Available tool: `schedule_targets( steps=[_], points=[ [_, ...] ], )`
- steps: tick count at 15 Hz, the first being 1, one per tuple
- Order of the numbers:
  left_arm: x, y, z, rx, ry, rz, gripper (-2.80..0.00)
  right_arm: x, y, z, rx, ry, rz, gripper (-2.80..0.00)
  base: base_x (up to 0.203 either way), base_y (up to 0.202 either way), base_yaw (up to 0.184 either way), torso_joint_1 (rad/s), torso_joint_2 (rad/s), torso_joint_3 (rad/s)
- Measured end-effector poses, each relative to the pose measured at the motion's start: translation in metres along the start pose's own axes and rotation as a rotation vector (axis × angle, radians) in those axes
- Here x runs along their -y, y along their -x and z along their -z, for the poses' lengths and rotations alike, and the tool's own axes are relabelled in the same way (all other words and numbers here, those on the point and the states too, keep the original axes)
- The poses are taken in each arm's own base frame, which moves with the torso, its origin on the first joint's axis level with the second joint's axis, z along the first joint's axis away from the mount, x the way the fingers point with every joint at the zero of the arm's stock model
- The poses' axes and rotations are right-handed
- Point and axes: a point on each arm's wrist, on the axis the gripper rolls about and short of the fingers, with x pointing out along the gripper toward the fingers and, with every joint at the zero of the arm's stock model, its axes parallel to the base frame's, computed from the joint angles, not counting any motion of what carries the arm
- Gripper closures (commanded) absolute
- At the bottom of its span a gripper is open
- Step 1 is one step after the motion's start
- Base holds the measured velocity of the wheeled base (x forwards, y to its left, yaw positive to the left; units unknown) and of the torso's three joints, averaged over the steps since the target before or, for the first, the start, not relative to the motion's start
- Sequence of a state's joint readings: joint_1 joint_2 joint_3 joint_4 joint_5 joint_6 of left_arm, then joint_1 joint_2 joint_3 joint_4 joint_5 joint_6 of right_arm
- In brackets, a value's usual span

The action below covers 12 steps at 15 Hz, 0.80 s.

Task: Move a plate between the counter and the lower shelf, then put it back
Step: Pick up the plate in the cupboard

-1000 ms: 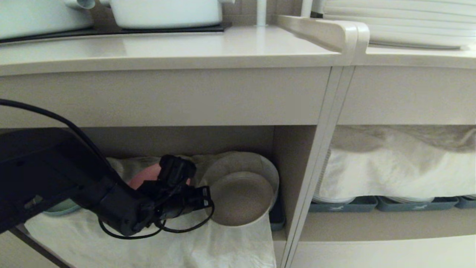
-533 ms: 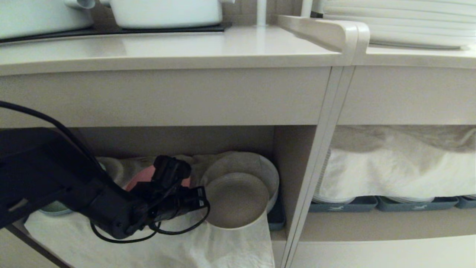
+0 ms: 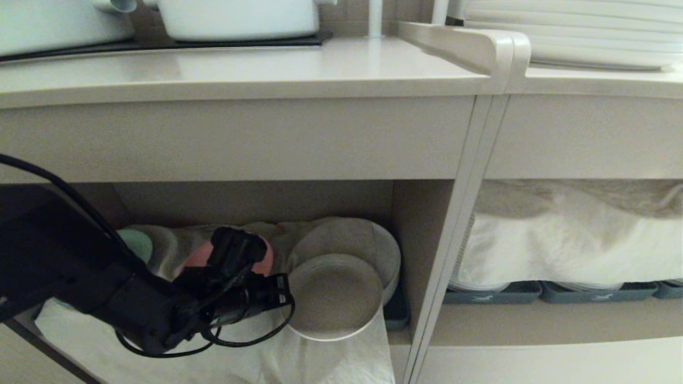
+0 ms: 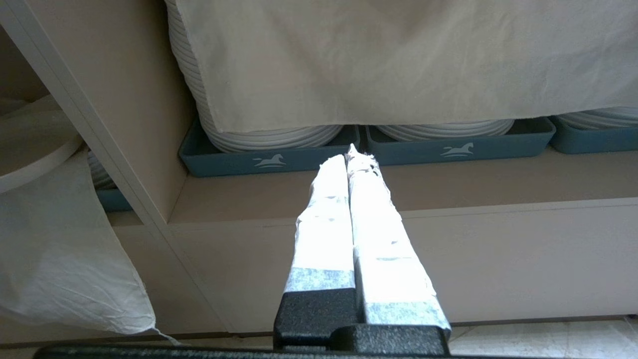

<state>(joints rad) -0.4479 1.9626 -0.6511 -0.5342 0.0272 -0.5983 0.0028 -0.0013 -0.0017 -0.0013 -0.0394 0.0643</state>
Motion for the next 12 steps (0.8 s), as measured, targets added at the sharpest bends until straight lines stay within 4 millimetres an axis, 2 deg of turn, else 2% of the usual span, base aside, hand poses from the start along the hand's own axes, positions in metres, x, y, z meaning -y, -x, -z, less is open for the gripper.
schedule_targets(
  steps=[8, 12],
  points=[
    [0.000, 0.014, -0.001, 0.014, 0.004, -0.015, 0.00, 0.000, 0.000, 0.000, 0.000, 0.000, 0.000, 0.00, 0.000, 0.000, 0.000, 0.000, 0.00, 0.000],
    [-0.007, 0.025, 0.008, -0.003, 0.004, -0.027, 0.00, 0.000, 0.000, 0.000, 0.000, 0.000, 0.000, 0.00, 0.000, 0.000, 0.000, 0.000, 0.00, 0.000]
  ],
)
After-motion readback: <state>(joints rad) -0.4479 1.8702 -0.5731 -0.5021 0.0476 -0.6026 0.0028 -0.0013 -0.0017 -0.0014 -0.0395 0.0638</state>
